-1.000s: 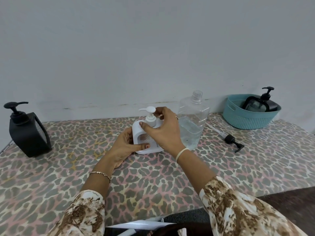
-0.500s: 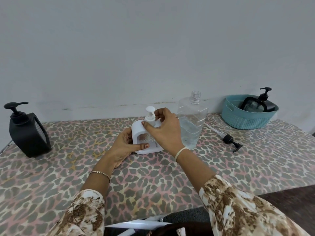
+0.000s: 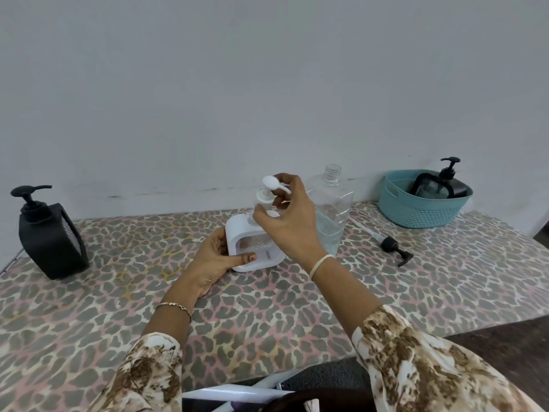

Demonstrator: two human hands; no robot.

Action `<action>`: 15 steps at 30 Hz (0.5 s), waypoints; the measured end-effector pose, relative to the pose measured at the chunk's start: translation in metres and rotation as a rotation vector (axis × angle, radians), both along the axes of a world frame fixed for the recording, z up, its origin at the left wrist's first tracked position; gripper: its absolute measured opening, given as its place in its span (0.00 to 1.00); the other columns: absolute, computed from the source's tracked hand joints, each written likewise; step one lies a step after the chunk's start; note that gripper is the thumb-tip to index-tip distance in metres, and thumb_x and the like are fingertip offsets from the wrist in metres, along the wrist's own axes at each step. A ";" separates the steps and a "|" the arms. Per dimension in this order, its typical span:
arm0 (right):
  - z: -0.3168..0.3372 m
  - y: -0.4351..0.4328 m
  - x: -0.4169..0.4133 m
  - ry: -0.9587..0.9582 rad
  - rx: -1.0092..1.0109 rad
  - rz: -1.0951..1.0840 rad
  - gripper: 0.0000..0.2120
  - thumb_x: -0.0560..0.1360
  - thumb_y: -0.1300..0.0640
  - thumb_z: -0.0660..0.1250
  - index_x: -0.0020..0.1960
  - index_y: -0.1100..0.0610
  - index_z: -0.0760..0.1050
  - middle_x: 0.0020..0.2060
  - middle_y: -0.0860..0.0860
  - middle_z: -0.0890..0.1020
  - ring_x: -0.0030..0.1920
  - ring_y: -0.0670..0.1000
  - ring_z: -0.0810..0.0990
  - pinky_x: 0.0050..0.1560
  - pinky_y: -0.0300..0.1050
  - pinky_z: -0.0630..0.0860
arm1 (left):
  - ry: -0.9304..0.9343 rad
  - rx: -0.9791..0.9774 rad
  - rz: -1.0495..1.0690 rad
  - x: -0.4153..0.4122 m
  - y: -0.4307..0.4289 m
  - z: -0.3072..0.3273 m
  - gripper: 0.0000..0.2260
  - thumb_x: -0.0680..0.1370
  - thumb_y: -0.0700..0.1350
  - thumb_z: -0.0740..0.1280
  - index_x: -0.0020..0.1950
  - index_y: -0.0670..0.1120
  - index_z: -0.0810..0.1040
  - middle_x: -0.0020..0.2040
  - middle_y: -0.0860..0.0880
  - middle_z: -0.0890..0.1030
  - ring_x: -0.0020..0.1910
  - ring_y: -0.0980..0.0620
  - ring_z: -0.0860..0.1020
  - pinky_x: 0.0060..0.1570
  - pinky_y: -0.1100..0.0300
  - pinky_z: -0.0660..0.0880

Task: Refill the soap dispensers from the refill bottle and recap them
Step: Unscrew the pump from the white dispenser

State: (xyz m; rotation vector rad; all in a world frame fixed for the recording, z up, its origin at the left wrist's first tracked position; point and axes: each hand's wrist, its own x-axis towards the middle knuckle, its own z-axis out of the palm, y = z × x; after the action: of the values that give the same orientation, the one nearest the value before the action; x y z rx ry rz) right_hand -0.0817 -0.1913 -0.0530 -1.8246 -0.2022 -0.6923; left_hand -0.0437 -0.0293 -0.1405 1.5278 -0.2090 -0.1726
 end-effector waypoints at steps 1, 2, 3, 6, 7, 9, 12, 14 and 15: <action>0.003 -0.003 -0.002 -0.016 0.024 -0.013 0.21 0.67 0.61 0.74 0.55 0.53 0.68 0.44 0.40 0.76 0.39 0.40 0.75 0.42 0.35 0.76 | -0.005 -0.002 0.009 0.000 -0.001 0.000 0.32 0.61 0.37 0.80 0.63 0.44 0.75 0.57 0.44 0.82 0.56 0.47 0.81 0.54 0.52 0.79; 0.006 -0.008 -0.005 -0.022 0.055 -0.025 0.21 0.67 0.61 0.74 0.55 0.53 0.68 0.43 0.42 0.76 0.39 0.41 0.75 0.42 0.36 0.76 | -0.008 -0.003 0.016 -0.001 -0.001 0.000 0.31 0.61 0.37 0.79 0.63 0.44 0.76 0.56 0.45 0.82 0.56 0.47 0.81 0.53 0.53 0.80; 0.008 -0.013 -0.008 -0.021 0.095 -0.033 0.20 0.67 0.62 0.74 0.54 0.54 0.68 0.44 0.44 0.76 0.40 0.43 0.75 0.42 0.38 0.77 | -0.012 0.000 0.019 -0.001 -0.002 0.000 0.30 0.62 0.36 0.79 0.63 0.45 0.76 0.56 0.45 0.83 0.56 0.48 0.81 0.52 0.53 0.80; 0.010 -0.031 -0.018 -0.025 0.210 -0.023 0.18 0.68 0.62 0.73 0.52 0.55 0.68 0.46 0.53 0.79 0.44 0.50 0.79 0.45 0.39 0.79 | -0.016 0.024 0.036 -0.002 -0.002 0.000 0.30 0.63 0.37 0.79 0.63 0.46 0.76 0.55 0.47 0.83 0.54 0.49 0.82 0.51 0.49 0.81; 0.009 -0.037 -0.021 -0.030 0.236 -0.021 0.18 0.68 0.63 0.73 0.52 0.55 0.68 0.46 0.55 0.81 0.42 0.50 0.80 0.44 0.38 0.78 | -0.018 0.030 0.044 -0.003 -0.002 -0.001 0.29 0.63 0.36 0.79 0.63 0.46 0.76 0.55 0.47 0.83 0.54 0.49 0.82 0.50 0.50 0.81; 0.007 -0.049 -0.029 -0.040 0.306 -0.026 0.17 0.70 0.66 0.71 0.52 0.55 0.68 0.43 0.58 0.82 0.40 0.49 0.80 0.44 0.37 0.76 | -0.023 0.025 0.050 -0.003 -0.002 -0.001 0.29 0.65 0.35 0.78 0.63 0.47 0.76 0.55 0.47 0.83 0.54 0.50 0.82 0.48 0.53 0.81; 0.004 -0.064 -0.035 -0.029 0.327 -0.027 0.16 0.71 0.69 0.70 0.52 0.55 0.70 0.42 0.56 0.83 0.42 0.48 0.81 0.45 0.38 0.76 | -0.027 0.012 0.047 -0.003 -0.002 -0.002 0.29 0.65 0.35 0.78 0.64 0.46 0.76 0.57 0.47 0.82 0.55 0.50 0.81 0.49 0.55 0.81; 0.001 -0.068 -0.035 0.013 0.282 -0.017 0.15 0.70 0.67 0.71 0.53 0.56 0.72 0.44 0.54 0.83 0.43 0.49 0.80 0.47 0.41 0.77 | -0.026 0.006 0.045 -0.004 -0.003 -0.001 0.29 0.65 0.34 0.78 0.64 0.46 0.76 0.57 0.47 0.82 0.55 0.50 0.81 0.49 0.56 0.81; 0.000 -0.068 -0.034 0.039 0.254 -0.005 0.16 0.70 0.66 0.72 0.54 0.56 0.73 0.45 0.53 0.83 0.44 0.49 0.80 0.48 0.42 0.78 | -0.027 0.006 0.048 -0.004 -0.003 -0.001 0.29 0.65 0.34 0.78 0.64 0.46 0.76 0.57 0.47 0.82 0.55 0.50 0.81 0.48 0.57 0.81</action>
State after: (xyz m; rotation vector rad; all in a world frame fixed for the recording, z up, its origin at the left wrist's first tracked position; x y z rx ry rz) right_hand -0.1158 -0.2592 -0.0535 -1.5949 -0.0794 -0.6540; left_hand -0.0478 -0.0324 -0.1411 1.5406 -0.1936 -0.1145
